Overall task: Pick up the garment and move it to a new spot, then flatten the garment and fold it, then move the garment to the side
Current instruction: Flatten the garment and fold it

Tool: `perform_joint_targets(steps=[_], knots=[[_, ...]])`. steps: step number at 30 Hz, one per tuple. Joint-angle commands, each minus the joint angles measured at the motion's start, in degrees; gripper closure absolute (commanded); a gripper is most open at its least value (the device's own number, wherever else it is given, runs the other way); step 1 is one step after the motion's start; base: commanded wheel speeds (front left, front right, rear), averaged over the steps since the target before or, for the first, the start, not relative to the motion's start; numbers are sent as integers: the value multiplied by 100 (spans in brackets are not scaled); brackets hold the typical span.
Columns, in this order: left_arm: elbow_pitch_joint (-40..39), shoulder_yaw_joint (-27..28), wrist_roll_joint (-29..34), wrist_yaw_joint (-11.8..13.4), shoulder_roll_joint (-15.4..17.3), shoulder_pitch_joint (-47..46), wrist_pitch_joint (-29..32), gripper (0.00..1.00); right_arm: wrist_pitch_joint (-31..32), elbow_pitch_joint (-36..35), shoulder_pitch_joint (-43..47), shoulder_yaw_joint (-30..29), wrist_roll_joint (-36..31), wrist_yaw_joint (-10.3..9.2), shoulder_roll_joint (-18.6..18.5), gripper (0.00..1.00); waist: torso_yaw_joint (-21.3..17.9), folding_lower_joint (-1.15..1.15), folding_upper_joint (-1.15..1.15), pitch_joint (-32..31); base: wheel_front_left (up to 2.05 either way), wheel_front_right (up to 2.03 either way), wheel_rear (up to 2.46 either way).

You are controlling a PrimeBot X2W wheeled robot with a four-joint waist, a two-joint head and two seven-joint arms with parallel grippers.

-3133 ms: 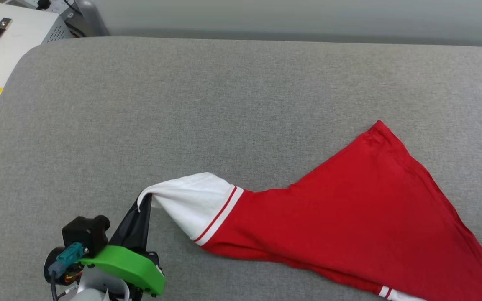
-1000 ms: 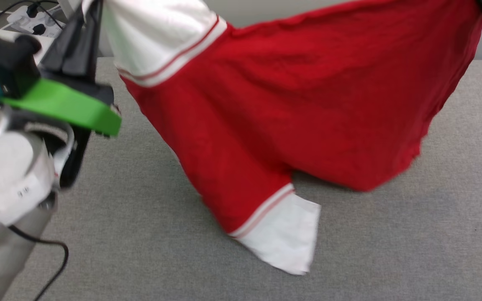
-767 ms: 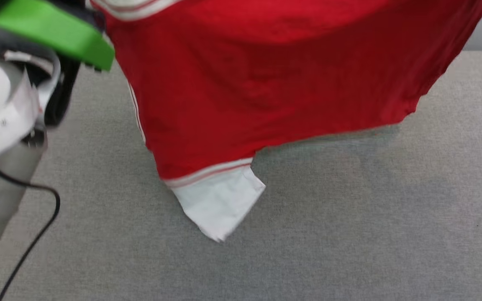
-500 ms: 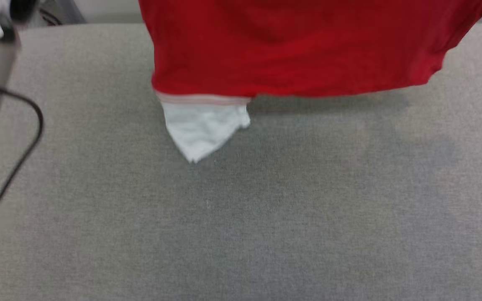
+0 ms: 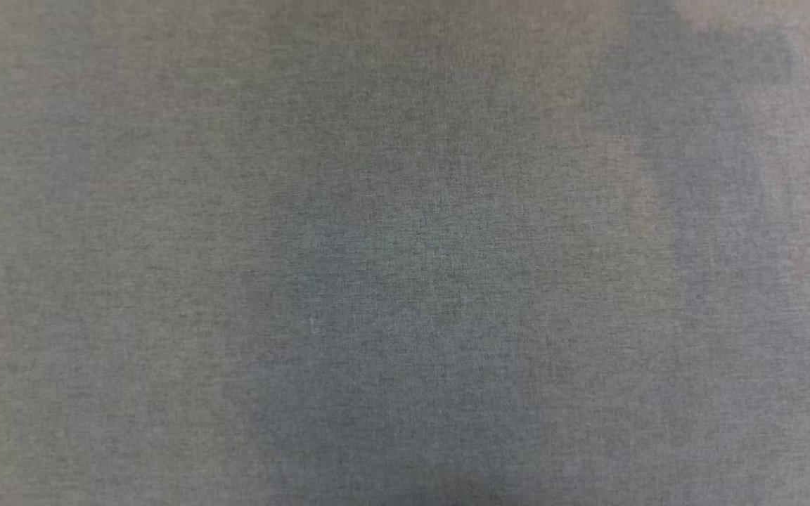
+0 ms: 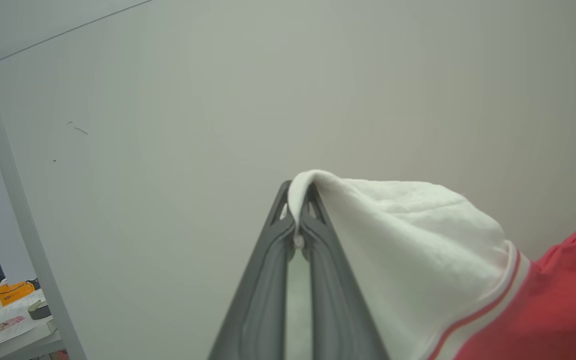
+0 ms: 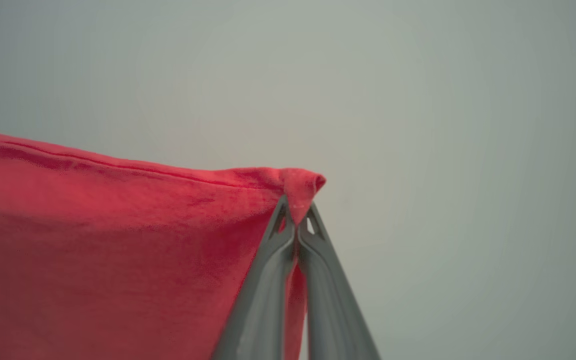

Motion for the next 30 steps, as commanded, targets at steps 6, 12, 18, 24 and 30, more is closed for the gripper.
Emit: perform_joint_targets(steps=[6,12,18,24,30], knots=[[554,-88,-114,-78,-185,116,-292,100,-451,751,-196,275,89,-4,283,100,-55,-1,0,430,0,0,0],[901,-268,-164,-133,-198,638,-539,100,-782,1125,315,674,457,-4,443,100,-42,-1,0,537,0,0,0],[1034,-419,-342,-178,-131,1557,-883,100,-1158,1277,1161,1110,900,-4,615,100,-44,-1,0,357,0,0,0],[827,-463,-483,-123,64,2773,-1159,100,-1391,1102,2073,1757,1354,-4,531,100,28,-1,0,-55,0,0,0],[72,-495,-587,170,360,4343,-1248,100,-1484,504,3195,2519,1881,-4,53,100,128,-1,0,-611,0,0,0]])
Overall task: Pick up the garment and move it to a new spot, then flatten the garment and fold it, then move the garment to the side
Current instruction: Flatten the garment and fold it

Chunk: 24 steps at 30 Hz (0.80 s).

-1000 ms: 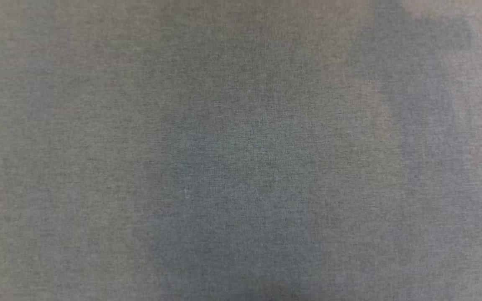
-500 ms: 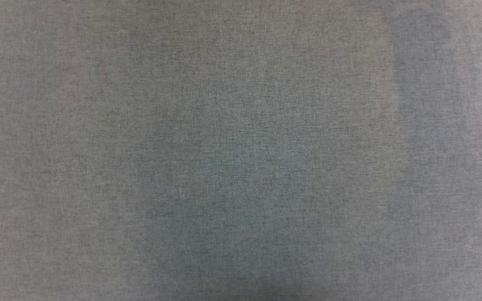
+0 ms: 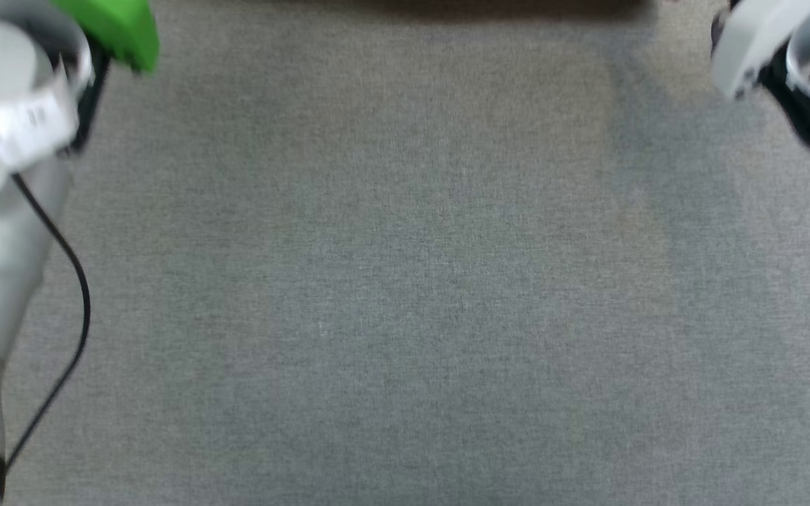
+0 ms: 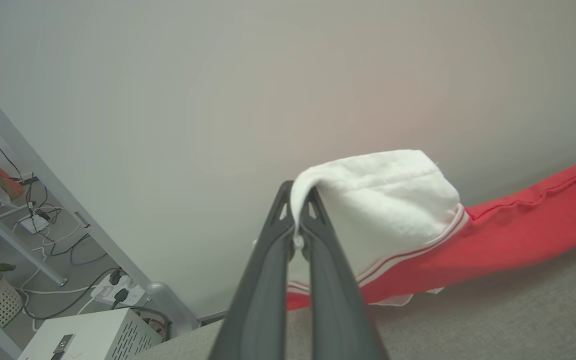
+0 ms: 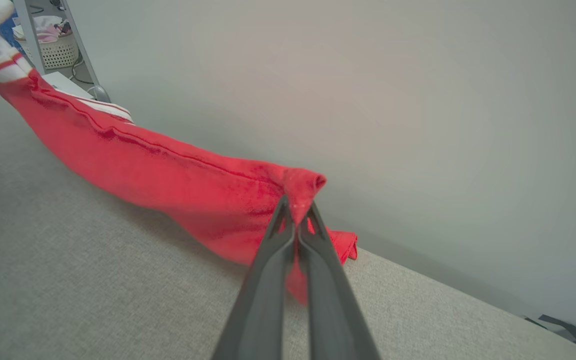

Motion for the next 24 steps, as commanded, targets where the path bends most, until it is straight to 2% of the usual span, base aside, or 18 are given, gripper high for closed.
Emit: perform_joint_targets(steps=[1,9,13,17,21,24], knots=[[-203,13,-115,118,126,433,-37,100,-55,-131,277,106,137,-4,-134,100,117,0,0,-439,0,0,0],[-1909,79,-723,955,639,3197,93,100,-63,-842,1869,567,718,-4,-771,100,272,0,0,-1282,0,0,0],[-2854,59,-1016,1459,929,4540,257,100,-85,-1217,2704,560,924,-4,-1106,100,357,0,0,-1601,0,0,0],[-3595,-19,-1269,1875,1020,5563,364,100,-79,-1570,3536,395,1100,-4,-1434,100,428,0,0,-1863,0,0,0],[-4089,-149,-1466,2170,1031,6338,451,100,21,-1919,4389,186,1199,-4,-1668,100,451,0,0,-2064,0,0,0],[-4241,-255,-1608,2264,1041,6770,522,100,149,-2185,4946,43,1166,-4,-1778,100,413,0,0,-2176,0,0,0]])
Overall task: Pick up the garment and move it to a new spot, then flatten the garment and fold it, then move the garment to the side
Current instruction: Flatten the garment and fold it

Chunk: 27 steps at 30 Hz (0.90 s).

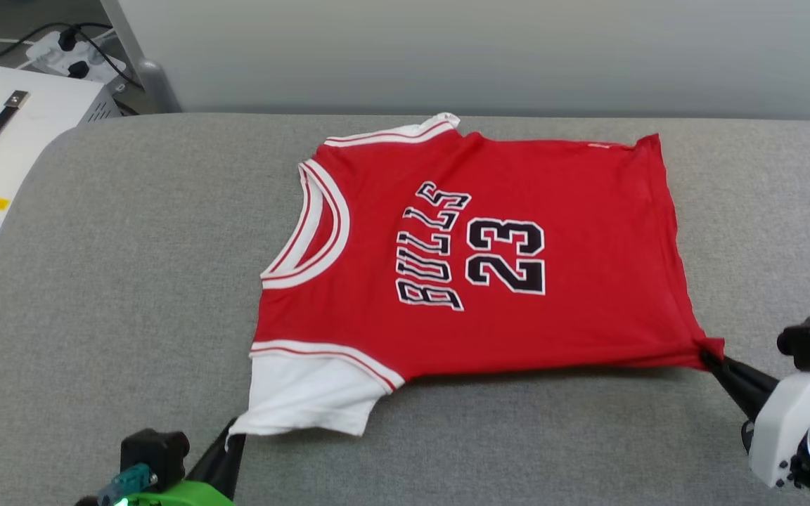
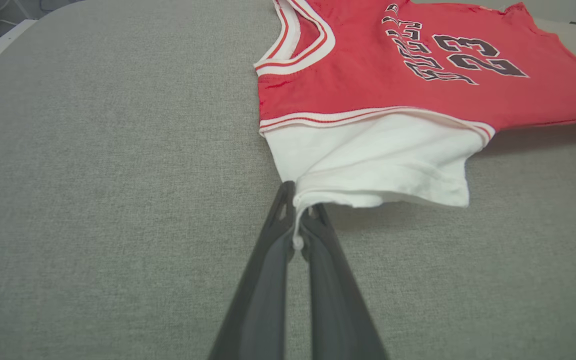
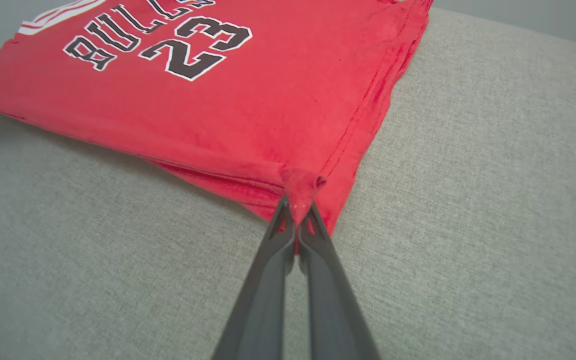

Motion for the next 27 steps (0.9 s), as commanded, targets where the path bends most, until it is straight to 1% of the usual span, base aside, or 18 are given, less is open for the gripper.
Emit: perform_joint_targets(steps=[1,4,7,11,16,20,23,27], knots=[[-62,2,-160,31,12,244,1,100,56,-121,289,-133,2,-4,-54,100,25,1,0,-222,0,0,0],[-83,-134,-213,38,91,536,100,100,211,-363,840,-393,20,-4,-107,100,24,1,0,-309,0,0,0],[-149,-287,-336,-9,85,749,272,100,439,-634,1419,-688,4,-4,-155,100,31,1,0,-379,0,0,0],[-199,-378,-474,-9,117,933,447,100,730,-1033,2161,-1186,21,-4,-167,100,35,1,0,-447,0,0,0],[-266,-431,-605,-122,173,1046,547,100,1138,-1456,2871,-1891,-123,-4,-29,100,49,1,0,-457,0,0,0],[-198,-354,-474,-165,167,933,308,100,1359,-1686,3107,-2456,-419,-4,159,100,65,1,0,-441,0,0,0],[-78,-262,-326,-295,182,631,147,100,1551,-1928,3164,-2899,-563,-4,350,100,65,1,0,-375,0,0,0],[168,-208,-133,-587,157,-51,175,100,1862,-2203,3059,-3282,-731,-4,545,100,38,1,0,-241,0,0,0]])
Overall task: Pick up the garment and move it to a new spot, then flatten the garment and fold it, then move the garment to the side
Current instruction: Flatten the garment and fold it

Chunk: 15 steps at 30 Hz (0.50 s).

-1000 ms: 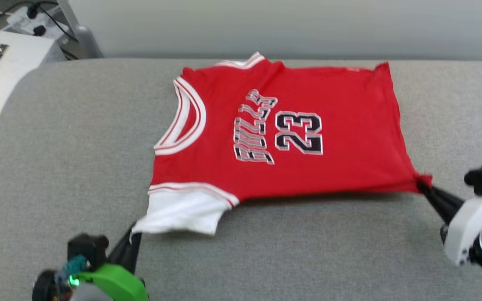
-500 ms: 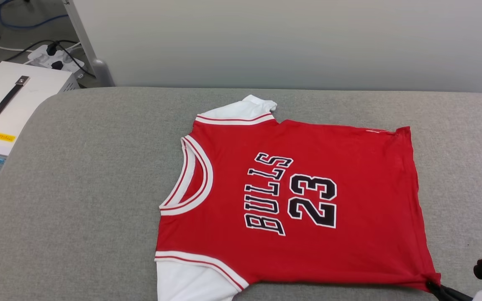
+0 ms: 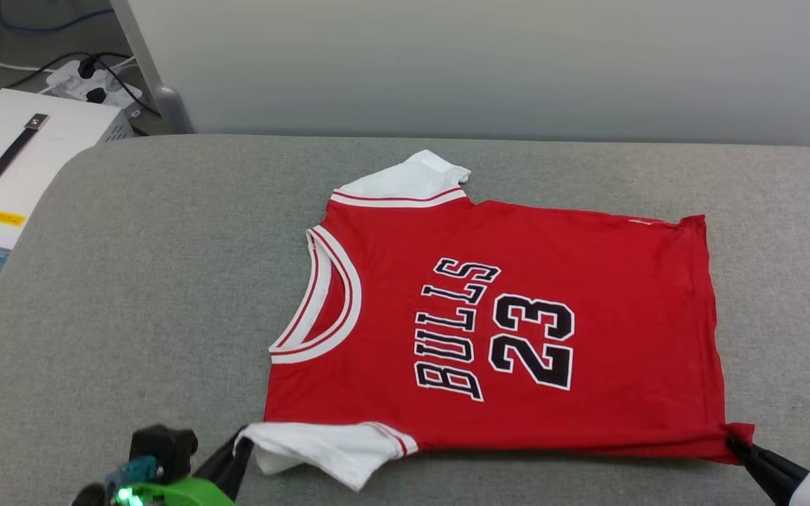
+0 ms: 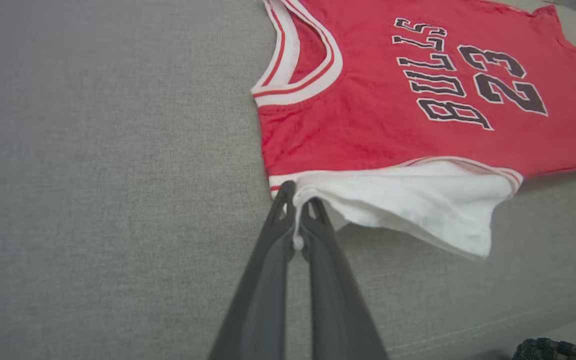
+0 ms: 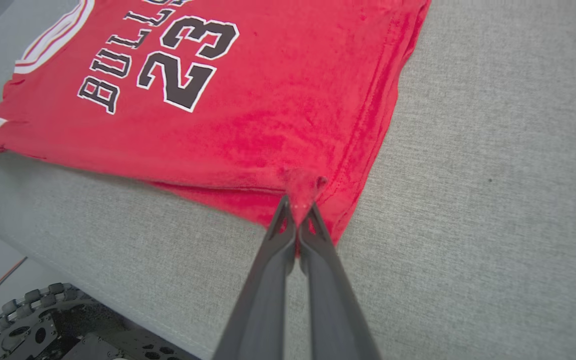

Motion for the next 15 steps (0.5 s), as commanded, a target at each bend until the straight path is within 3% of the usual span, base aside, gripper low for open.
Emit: perform_joint_targets(steps=[1,8,15], knots=[[109,13,169,-105,24,-358,48,100,108,-85,-97,-91,-57,-4,73,100,-34,1,0,108,0,0,0],[819,-53,411,-730,-210,-1768,432,100,520,-251,-543,-360,-118,-4,263,100,-145,1,0,498,0,0,0],[2035,-281,615,-1410,-599,-2954,740,100,736,-47,-1247,-186,-149,-4,357,100,-314,1,0,906,0,0,0]])
